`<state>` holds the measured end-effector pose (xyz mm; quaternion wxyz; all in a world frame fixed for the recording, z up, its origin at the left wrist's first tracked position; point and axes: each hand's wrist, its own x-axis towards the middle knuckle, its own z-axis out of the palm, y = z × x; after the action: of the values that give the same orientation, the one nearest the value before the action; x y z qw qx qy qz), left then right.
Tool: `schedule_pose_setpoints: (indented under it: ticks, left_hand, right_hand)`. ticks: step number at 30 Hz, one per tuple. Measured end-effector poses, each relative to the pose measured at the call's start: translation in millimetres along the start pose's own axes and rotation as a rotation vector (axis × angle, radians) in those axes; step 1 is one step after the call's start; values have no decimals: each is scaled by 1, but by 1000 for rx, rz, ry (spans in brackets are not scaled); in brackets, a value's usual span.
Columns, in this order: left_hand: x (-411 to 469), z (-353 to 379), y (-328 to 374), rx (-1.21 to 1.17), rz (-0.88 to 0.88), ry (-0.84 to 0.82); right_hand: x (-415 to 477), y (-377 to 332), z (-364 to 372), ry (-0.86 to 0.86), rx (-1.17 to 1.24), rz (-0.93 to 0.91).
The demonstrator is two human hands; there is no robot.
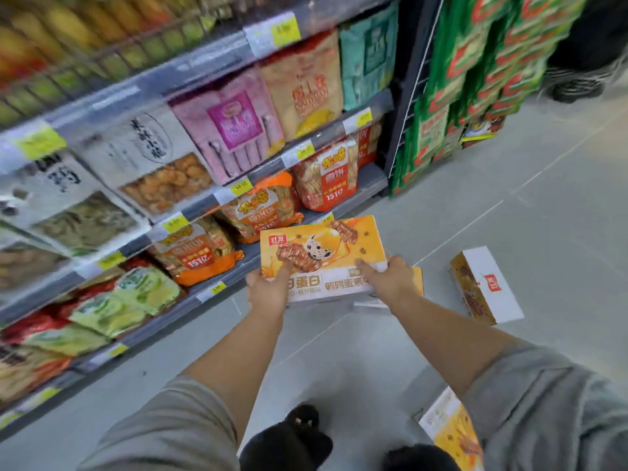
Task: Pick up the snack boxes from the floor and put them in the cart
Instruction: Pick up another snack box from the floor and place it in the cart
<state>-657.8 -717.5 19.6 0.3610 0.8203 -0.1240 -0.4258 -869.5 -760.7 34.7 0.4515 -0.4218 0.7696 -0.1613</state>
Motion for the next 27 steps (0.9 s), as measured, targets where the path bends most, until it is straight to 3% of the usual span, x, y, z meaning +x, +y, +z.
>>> schedule_pose_setpoints:
  ticks: [6, 13, 22, 27]
  left_hand:
    - [-106, -110, 106, -107, 220, 205]
    - [-189, -230, 166, -342, 279, 375]
    - [-269, -379, 163, -472, 314, 609]
    - [-292, -475, 123, -554, 315, 676]
  right_hand:
    - [-103, -117, -36, -28, 93, -216]
    - [-215, -225, -59, -142, 154, -512]
    - [-363, -294, -29, -347, 103, -720]
    - [-452, -307, 26, -445, 84, -819]
